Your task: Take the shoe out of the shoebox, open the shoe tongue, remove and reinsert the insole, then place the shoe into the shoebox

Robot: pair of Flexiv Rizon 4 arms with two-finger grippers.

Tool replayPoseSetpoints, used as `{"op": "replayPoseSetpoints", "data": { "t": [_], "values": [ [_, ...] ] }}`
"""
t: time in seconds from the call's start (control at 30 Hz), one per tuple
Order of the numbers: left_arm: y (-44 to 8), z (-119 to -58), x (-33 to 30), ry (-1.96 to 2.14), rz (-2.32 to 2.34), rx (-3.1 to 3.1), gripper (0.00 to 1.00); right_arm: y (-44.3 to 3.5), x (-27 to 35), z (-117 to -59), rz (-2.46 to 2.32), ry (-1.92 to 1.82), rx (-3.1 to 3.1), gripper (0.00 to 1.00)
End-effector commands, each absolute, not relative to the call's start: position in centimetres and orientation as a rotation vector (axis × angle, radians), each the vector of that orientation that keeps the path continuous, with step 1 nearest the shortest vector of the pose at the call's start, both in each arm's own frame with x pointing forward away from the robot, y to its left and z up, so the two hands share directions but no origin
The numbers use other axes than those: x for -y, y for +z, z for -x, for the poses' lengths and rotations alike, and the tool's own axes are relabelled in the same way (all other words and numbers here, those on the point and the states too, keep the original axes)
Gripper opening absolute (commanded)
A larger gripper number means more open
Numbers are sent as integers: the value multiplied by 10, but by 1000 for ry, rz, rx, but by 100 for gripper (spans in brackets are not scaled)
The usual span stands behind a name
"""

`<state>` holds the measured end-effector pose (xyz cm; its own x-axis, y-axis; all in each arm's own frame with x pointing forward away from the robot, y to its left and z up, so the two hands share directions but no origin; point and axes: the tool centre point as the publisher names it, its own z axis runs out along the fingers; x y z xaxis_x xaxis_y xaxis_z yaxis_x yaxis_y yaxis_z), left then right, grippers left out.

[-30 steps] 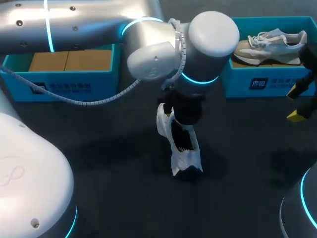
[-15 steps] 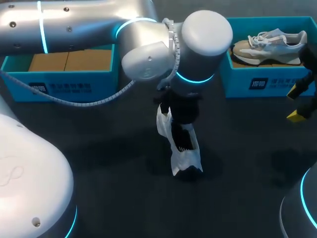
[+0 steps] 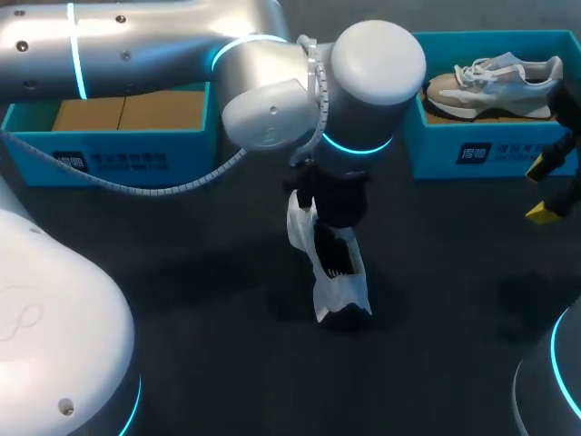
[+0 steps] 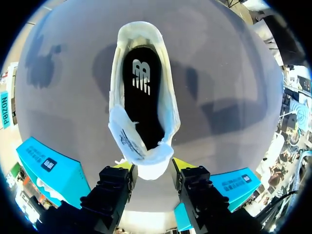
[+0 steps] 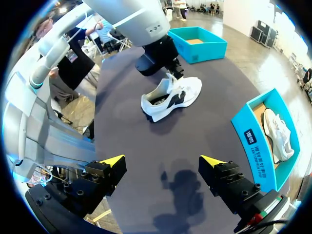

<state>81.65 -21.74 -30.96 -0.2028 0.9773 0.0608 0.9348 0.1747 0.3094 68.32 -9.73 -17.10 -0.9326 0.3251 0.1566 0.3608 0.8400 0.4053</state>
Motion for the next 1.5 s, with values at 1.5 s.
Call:
{"op": "replayPoseSetpoints", "data": {
  "t": [1.5],
  "values": [
    [-319,-763,229,301,-1782,-2444,31,-171,97,-685,549,-664,2932,100]
  ]
}}
